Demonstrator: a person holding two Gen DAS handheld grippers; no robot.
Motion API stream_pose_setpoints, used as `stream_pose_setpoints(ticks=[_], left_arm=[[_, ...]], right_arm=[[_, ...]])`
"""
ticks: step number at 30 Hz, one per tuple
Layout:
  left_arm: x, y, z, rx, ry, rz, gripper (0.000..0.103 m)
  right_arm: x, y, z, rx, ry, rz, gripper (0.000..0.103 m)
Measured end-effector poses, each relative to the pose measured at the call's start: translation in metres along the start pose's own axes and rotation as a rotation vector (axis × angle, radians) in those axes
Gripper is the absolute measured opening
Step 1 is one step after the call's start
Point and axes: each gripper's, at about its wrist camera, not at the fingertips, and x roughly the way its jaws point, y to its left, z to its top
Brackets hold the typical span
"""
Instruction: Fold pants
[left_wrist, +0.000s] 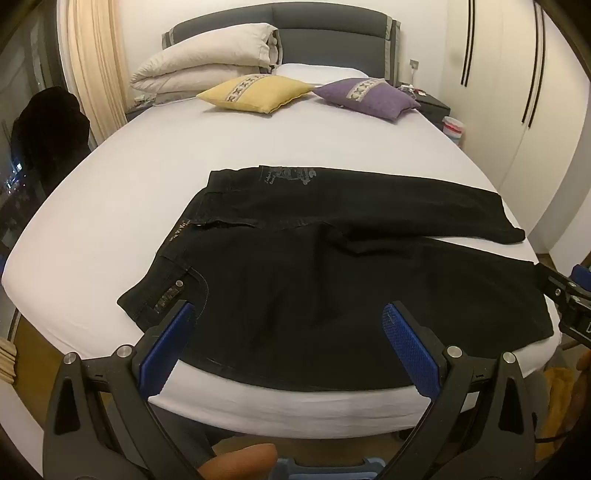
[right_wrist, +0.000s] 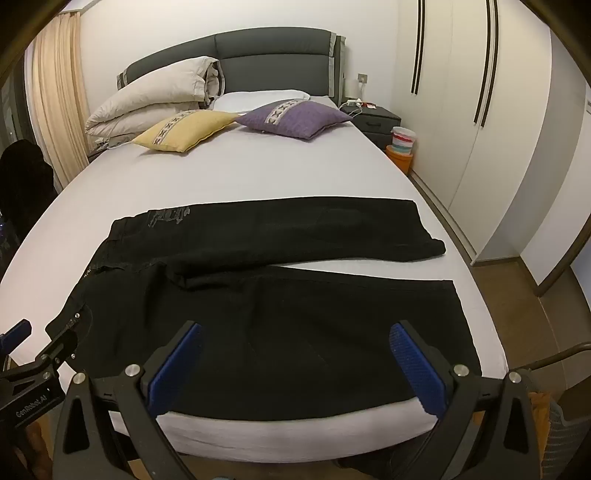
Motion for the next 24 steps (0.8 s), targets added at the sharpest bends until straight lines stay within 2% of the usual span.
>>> stream_pose_setpoints(ticks=[3, 4, 24], left_arm=[[0.0044, 0.0014, 0.0024, 0.005, 0.003, 0.004, 0.103], [-0.0011, -0.0002, -0.0026, 0.005, -0.03, 0.016, 0.103], [-0.0043, -0.0003, -0.0021, -0.001, -0.03, 0.038, 0.103]], right_arm=[[-0.0016, 0.0013, -0.0011, -0.005, 0.003, 0.001, 0.103], [0.0002, 0.0028, 0.0008, -0.009, 0.01, -0.005, 0.103], [0.0046, 0.0072, -0.0033, -0.018, 0.031, 0.0, 0.103]])
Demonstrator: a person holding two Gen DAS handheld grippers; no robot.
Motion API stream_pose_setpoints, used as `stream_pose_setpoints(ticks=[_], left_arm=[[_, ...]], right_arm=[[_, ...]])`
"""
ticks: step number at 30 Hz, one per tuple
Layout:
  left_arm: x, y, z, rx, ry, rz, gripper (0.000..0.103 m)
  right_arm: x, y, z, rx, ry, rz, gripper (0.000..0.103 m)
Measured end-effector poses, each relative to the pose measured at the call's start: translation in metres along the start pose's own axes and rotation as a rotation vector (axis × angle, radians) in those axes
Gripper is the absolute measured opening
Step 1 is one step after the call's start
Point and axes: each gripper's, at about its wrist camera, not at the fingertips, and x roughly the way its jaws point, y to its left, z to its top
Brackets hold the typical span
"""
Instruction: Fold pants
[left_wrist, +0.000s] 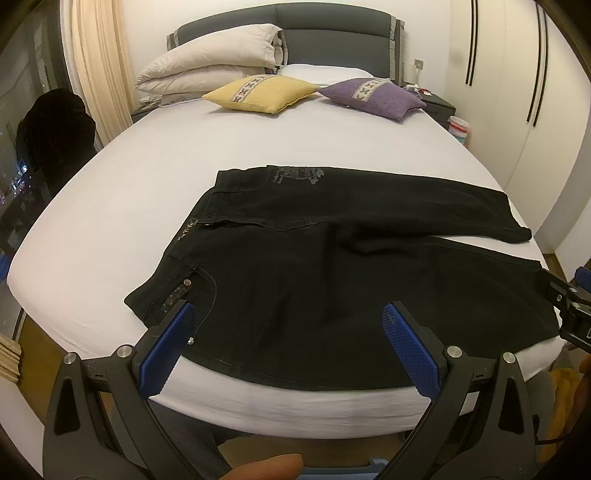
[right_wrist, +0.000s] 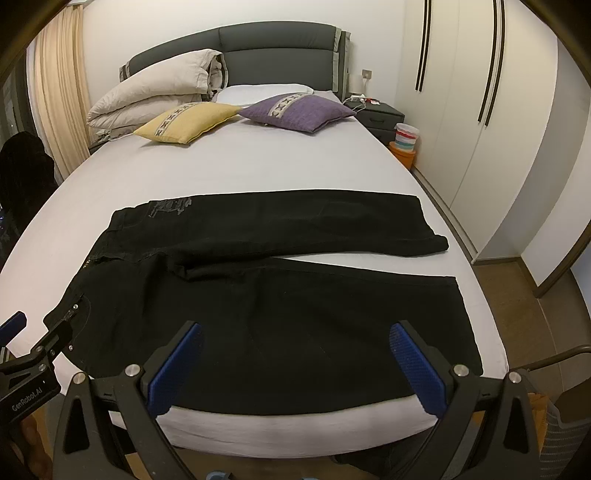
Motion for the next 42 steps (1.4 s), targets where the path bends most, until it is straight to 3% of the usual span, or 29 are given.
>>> stream_pose_setpoints(ticks=[42], left_arm=[[0.0027, 0.0019, -0.0054, 0.0, 0.006, 0.0, 0.103]], right_arm=[[0.0031, 0.008, -0.007, -0.007, 0.012, 0.011, 0.103]])
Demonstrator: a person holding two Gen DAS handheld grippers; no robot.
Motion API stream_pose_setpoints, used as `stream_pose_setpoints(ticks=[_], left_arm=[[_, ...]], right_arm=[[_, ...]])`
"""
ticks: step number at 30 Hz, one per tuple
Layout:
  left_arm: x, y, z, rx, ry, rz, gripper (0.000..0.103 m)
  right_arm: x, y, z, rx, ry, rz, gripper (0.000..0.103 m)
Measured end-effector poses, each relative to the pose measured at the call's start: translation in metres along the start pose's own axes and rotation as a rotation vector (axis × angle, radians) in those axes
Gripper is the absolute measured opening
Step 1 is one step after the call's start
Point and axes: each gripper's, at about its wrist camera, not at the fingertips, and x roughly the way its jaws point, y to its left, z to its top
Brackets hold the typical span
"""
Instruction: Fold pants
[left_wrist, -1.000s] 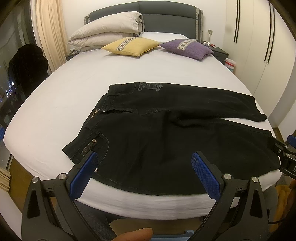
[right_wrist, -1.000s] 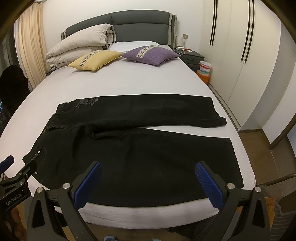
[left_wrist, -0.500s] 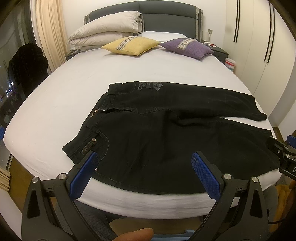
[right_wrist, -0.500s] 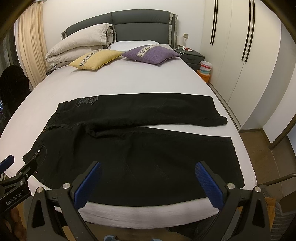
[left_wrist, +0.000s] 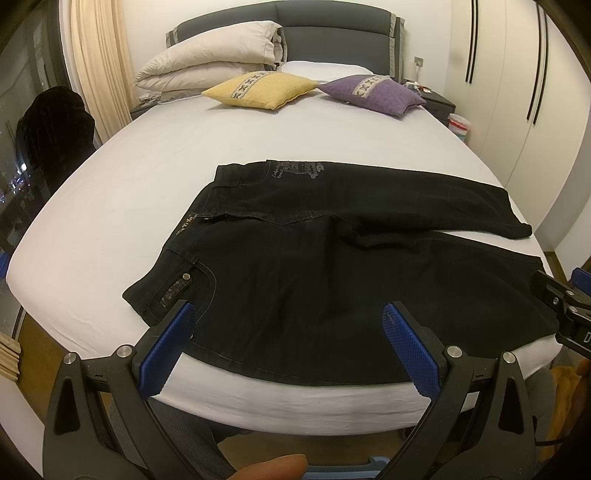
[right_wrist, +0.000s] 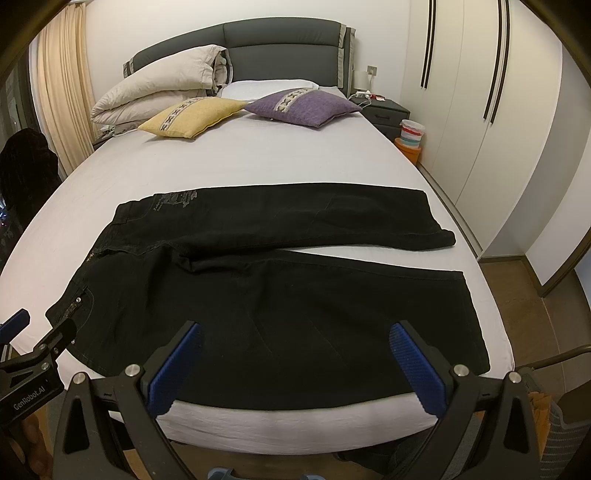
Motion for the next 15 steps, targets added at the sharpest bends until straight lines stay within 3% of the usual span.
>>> stream_pose_setpoints(ticks=[15], left_arm=[[0.0015, 0.0002, -0.0028, 0.001, 0.004, -0.001, 0.103]], right_arm=[[0.003, 0.0026, -0.0028, -0.002, 0.006, 0.005, 0.103]])
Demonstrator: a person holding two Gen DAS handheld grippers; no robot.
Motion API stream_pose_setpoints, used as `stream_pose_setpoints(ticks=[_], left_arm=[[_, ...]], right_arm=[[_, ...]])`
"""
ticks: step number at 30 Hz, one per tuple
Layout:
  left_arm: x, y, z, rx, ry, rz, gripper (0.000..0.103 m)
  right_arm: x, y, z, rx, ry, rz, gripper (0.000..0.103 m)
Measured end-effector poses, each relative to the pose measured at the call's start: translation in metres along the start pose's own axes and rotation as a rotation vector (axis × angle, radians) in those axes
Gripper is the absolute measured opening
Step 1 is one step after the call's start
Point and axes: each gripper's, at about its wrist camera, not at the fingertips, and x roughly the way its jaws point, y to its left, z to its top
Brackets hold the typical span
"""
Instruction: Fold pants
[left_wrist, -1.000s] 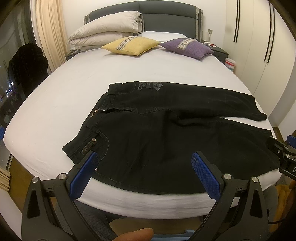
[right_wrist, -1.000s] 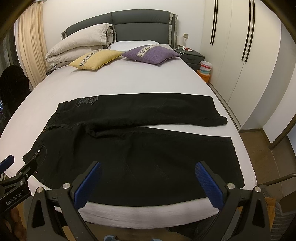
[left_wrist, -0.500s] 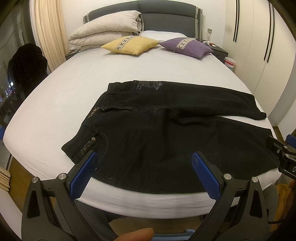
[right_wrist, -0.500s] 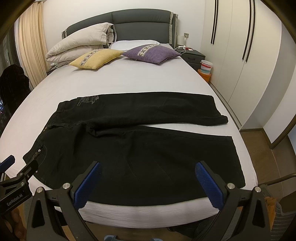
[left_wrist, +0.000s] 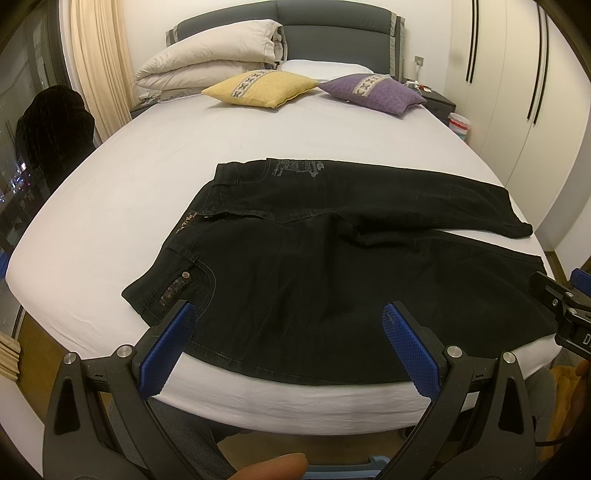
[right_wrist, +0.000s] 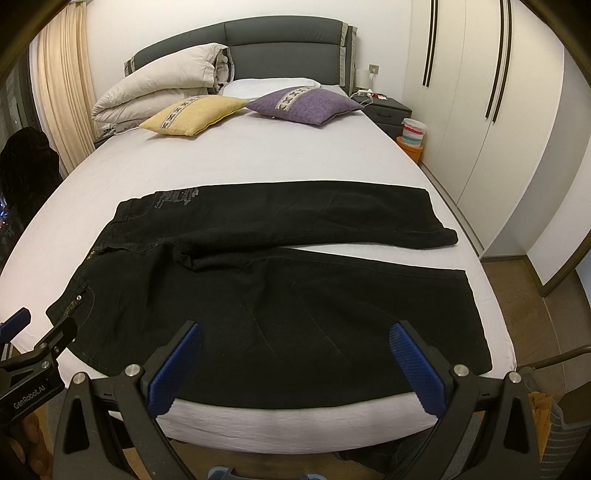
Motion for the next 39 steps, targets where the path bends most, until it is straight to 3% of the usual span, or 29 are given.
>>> stream_pose_setpoints(ticks=[16, 21, 23, 25, 29, 33, 39], left_arm=[[0.014, 0.0, -0.001, 0.03, 0.011, -0.004, 0.103], [0.032, 0.018, 0.018, 0.064, -0.014, -0.098, 0.103], [0.046, 0.028, 0.035, 0.108, -0.021, -0.159, 0.103], [0.069, 0.039, 0.058, 0.16, 0.026, -0.212, 0.103], [0.121, 0.057, 0.115, 0.296, 0.06, -0.122, 0.103], [0.18, 0.082, 0.186, 0.34, 0.066, -0.126, 0.103], [0.285, 0.084, 0.254, 0.545, 0.201, -0.165, 0.103]], right_arm=[[0.012, -0.005, 0.002, -0.01, 0.028, 0.025, 0.103], [0.02, -0.008, 0.02, -0.101, -0.001, 0.128, 0.103], [0.024, -0.009, 0.033, -0.162, -0.025, 0.185, 0.103], [0.03, -0.013, 0.052, -0.22, -0.059, 0.235, 0.103], [0.056, -0.013, 0.098, -0.391, -0.119, 0.328, 0.103], [0.1, -0.008, 0.144, -0.524, -0.091, 0.409, 0.097], [0.17, -0.003, 0.193, -0.616, -0.02, 0.498, 0.085]])
